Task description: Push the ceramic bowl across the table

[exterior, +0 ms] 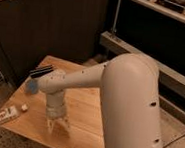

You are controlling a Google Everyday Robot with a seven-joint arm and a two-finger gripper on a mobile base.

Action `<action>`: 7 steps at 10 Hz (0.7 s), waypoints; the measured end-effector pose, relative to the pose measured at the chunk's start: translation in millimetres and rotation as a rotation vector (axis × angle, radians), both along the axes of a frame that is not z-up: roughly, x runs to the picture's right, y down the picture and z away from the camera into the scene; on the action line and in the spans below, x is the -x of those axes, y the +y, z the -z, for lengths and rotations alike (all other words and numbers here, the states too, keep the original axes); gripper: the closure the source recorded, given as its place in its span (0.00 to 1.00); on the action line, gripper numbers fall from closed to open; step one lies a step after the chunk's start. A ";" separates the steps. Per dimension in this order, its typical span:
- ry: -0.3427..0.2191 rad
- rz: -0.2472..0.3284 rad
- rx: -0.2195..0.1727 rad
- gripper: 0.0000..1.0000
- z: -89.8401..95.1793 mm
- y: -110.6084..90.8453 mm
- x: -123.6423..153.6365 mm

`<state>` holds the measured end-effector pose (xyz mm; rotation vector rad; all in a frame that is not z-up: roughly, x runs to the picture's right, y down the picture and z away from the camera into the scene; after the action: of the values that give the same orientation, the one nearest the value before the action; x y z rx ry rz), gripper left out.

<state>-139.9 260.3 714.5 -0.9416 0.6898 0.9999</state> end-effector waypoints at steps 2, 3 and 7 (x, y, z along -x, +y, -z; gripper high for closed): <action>0.034 -0.044 -0.026 0.35 -7.2 -11.6 -4.1; 0.050 -0.076 -0.049 0.35 -12.0 -21.2 -6.4; 0.073 -0.249 -0.204 0.35 -19.5 -83.6 -19.0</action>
<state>-120.9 176.6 734.0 -0.8272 0.5272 1.3042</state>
